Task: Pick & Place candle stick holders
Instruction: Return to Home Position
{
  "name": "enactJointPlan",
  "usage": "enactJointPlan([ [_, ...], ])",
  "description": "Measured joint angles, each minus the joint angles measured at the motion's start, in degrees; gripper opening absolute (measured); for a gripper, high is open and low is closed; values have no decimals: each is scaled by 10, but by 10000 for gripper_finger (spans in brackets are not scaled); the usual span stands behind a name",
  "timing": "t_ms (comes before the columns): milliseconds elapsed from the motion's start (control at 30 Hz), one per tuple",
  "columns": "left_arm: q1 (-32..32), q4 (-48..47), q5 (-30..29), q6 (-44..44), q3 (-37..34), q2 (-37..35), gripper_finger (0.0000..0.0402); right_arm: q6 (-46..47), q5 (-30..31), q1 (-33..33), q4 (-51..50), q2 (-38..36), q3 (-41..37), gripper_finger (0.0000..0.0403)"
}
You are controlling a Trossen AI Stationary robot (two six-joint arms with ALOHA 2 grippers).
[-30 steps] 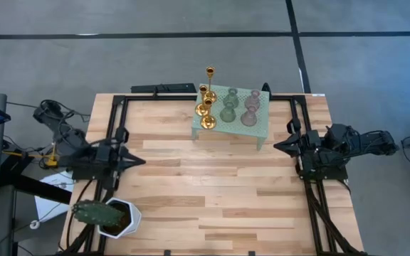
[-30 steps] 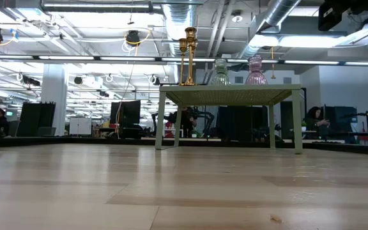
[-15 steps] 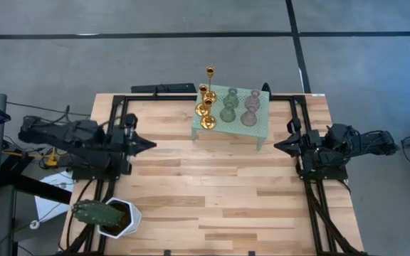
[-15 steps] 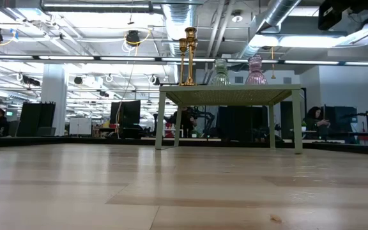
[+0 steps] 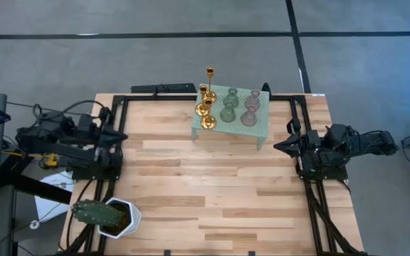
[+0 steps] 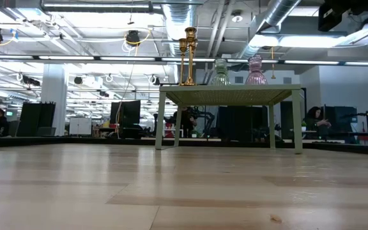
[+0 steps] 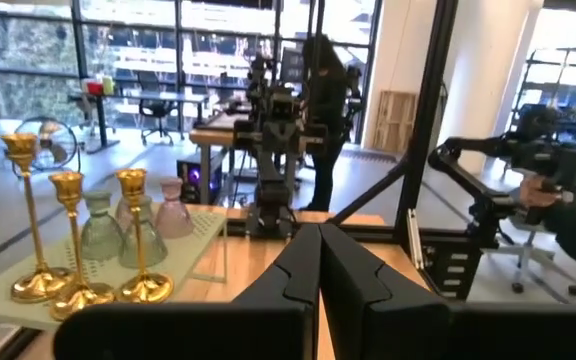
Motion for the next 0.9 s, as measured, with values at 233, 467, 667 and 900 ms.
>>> enactJointPlan([
  [233,0,-58,20,12,0,-45,5,0,0,0,-1,0,0,0],
  [467,0,-74,20,39,-7,-62,5,2,0,0,-1,0,0,0],
  [667,0,-107,-4,41,20,-81,5,16,0,0,-1,0,0,0],
  [900,0,-135,-10,26,26,-81,5,13,0,0,-1,0,0,0],
])
